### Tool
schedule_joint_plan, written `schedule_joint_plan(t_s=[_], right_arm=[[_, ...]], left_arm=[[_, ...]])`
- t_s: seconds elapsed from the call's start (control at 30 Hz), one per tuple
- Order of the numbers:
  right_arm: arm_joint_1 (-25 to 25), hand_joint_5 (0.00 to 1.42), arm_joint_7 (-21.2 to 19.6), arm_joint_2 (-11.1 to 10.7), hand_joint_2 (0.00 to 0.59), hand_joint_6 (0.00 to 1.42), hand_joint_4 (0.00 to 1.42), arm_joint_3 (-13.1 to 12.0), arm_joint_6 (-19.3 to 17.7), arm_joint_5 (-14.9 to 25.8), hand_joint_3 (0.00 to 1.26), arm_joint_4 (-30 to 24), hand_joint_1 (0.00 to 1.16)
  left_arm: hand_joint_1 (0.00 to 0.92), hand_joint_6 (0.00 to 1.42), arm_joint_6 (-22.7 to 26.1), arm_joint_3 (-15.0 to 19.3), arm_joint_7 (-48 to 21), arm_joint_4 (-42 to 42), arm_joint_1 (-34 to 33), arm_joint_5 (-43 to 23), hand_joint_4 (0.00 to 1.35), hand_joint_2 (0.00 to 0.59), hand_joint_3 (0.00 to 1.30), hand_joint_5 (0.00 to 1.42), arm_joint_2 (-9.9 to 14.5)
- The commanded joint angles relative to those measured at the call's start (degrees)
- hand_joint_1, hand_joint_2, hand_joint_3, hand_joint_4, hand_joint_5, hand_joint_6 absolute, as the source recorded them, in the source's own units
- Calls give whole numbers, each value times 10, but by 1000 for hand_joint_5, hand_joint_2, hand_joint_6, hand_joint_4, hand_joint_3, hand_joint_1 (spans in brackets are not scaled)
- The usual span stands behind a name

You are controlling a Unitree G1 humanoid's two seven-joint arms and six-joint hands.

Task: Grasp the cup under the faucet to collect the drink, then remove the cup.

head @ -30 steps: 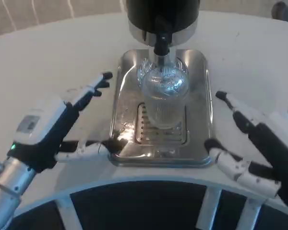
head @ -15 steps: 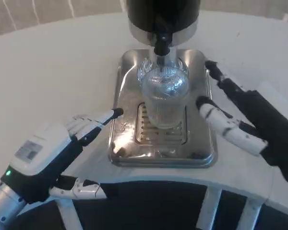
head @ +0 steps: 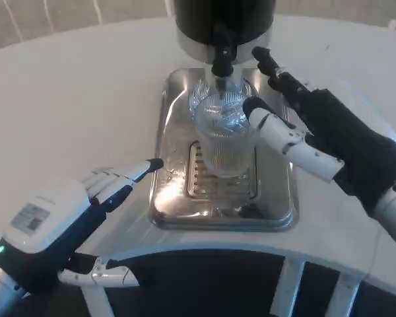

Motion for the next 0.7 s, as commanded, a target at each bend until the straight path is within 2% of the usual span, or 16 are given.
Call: schedule_joint_plan(t_s=[0.03,0.37,0.7], right_arm=[[-21,0,-29,-13,499,0,0,5,-9,31,0,16,207],[-69,0,-55,-35,499,0,0,15,12,75,0,28,206],[-110,0,-69,-43,503,0,0,41,47,101,0,27,197]], left_arm=[[76,209,5,11,-16,-4,14,-6,76,78,86,166,8],[70,202,7,17,-29,-7,17,-5,76,79,86,165,4],[67,201,12,22,-41,-10,23,-8,76,76,89,165,2]])
